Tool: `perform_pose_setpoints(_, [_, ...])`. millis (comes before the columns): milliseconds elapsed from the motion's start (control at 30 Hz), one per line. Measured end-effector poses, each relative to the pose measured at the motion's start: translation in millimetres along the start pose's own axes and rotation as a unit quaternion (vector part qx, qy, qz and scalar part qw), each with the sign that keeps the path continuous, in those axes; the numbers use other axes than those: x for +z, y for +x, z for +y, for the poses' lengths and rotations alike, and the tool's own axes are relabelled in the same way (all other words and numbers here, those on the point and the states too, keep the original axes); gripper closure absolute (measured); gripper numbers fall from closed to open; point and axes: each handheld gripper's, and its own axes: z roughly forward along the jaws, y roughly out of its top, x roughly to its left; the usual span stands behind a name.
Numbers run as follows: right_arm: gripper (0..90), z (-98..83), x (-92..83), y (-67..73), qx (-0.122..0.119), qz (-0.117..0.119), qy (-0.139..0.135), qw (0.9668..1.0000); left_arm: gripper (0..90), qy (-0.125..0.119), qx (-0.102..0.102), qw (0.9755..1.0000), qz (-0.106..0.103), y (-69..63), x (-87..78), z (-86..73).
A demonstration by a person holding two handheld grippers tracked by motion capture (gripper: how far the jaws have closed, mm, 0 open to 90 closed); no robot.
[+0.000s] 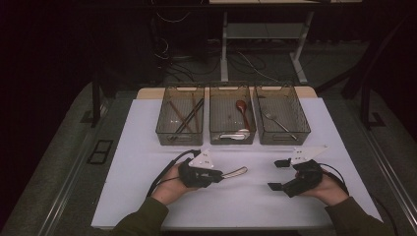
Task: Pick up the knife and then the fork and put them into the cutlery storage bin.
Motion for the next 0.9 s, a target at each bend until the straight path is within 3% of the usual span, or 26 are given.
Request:
perform_pose_setpoints(167, [17.2, 11.5, 7.2, -1.3, -0.011, 0.018, 0.008, 0.9998, 79.3, -0.002, 0.029, 0.9992, -0.028, -11.0, 10.6, 11.4])
perform_pose_setpoints(367, [20.4, 26.7, 23.8, 5.1, -0.036, 0.072, 0.038, 0.9961, 79.4, -0.005, 0.052, 0.9975, -0.047, -20.5, 20.4, 22.1])
perform_pose_setpoints(433, [23.0, 30.0, 30.4, 4.6, -0.062, 0.09, 0.052, 0.9927, 79.4, -0.007, 0.051, 0.9972, -0.054, -22.4, 22.6, 25.2])
perform_pose_setpoints(600, [31.9, 37.6, 47.1, 8.8, -0.082, 0.135, 0.088, 0.9835, 79.4, -0.005, 0.066, 0.9958, -0.063, -22.5, 27.0, 31.1])
perform_pose_setpoints(900, [55.9, 43.5, 62.9, 9.4, -0.086, 0.177, 0.13, 0.9718, 79.3, 0.004, 0.072, 0.9947, -0.073, -25.8, 27.6, 32.3])
